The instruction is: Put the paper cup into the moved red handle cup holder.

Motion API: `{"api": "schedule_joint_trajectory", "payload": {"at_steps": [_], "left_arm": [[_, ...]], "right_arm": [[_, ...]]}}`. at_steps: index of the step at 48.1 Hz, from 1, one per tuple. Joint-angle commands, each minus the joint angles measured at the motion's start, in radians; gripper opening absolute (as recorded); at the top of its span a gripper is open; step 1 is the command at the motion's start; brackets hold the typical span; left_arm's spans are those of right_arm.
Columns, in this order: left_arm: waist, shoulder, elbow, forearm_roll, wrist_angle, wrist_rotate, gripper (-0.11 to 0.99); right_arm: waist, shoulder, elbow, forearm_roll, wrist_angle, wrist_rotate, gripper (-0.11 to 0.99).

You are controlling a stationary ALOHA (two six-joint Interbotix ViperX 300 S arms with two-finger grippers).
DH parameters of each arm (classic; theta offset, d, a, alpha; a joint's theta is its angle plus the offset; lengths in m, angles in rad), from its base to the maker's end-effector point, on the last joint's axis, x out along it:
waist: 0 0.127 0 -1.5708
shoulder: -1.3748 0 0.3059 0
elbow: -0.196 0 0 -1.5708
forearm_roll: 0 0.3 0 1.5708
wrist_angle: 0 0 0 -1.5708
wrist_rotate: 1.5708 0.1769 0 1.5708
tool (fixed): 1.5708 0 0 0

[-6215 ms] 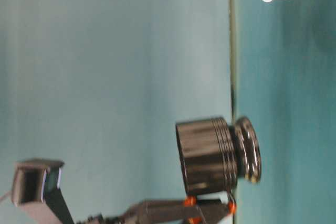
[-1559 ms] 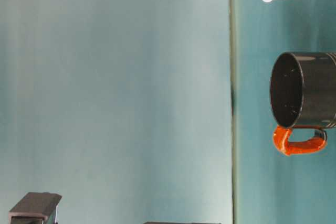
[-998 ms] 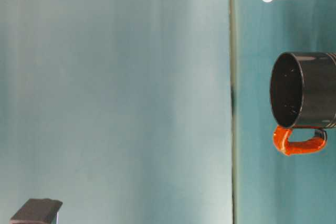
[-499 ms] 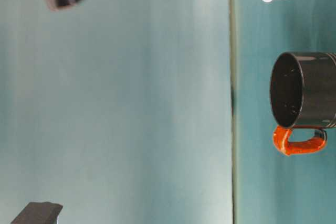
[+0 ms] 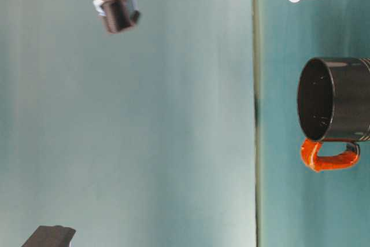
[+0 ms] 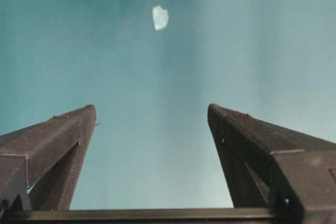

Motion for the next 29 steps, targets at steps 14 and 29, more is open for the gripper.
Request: {"api": "schedule_joint_trajectory", "payload": {"at_steps": [14,29], "left_arm": [[-0.002,-0.005,-0.009,0.003,-0.017,-0.002,0.94],[-0.002,-0.005,-0.009,0.003,-0.017,-0.002,0.94]], "right_arm": [[0.000,0.060,0.008,0.002,-0.014,-0.002,0.83],[0.002,0.060,0.003,0.003,-0.052,0.002,0.77]]}}
